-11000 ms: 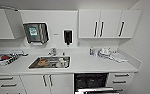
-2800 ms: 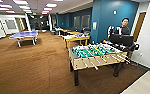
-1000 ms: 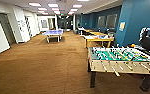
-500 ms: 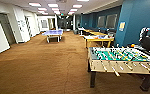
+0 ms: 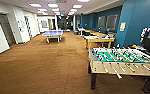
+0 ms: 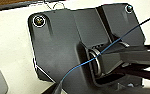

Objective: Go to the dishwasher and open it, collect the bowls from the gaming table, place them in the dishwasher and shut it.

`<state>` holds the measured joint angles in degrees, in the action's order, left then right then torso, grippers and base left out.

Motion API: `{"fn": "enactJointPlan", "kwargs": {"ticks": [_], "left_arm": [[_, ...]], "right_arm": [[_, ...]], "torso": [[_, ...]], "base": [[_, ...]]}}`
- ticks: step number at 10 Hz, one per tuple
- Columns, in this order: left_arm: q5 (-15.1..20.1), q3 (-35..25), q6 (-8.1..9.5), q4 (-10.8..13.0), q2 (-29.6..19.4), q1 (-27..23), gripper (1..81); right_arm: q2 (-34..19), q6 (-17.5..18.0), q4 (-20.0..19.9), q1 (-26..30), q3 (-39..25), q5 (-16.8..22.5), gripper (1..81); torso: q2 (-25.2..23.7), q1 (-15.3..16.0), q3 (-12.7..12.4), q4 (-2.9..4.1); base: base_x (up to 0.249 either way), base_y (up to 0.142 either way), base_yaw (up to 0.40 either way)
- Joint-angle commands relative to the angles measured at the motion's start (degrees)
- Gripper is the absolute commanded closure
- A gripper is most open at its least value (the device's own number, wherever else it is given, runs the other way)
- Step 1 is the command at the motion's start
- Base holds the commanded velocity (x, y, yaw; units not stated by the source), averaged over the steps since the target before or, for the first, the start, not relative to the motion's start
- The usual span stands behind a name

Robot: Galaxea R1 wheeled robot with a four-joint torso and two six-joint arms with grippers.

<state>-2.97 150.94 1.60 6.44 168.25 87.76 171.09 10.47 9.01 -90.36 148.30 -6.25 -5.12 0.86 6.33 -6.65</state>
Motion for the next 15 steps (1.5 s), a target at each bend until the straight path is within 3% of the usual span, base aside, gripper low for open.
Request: {"fn": "enactJointPlan", "kwargs": {"ticks": [1,15], "left_arm": [[2.4,0.1,0.16,-0.1,-0.4,-3.2,1.0],[2.3,0.1,0.25,-0.7,0.0,-2.8,1.0]], "right_arm": [[0.2,-0.3,1.5,3.0,-0.1,1.8,1.0],[0.4,-0.3,2.8,2.4,-0.1,1.7,1.0]], "torso": [[0.0,0.0,0.0,0.0],[0.0,0.0,0.0,0.0]], "base": [[0.167,0.0,0.0],[0.165,0.0,0.0]]}}
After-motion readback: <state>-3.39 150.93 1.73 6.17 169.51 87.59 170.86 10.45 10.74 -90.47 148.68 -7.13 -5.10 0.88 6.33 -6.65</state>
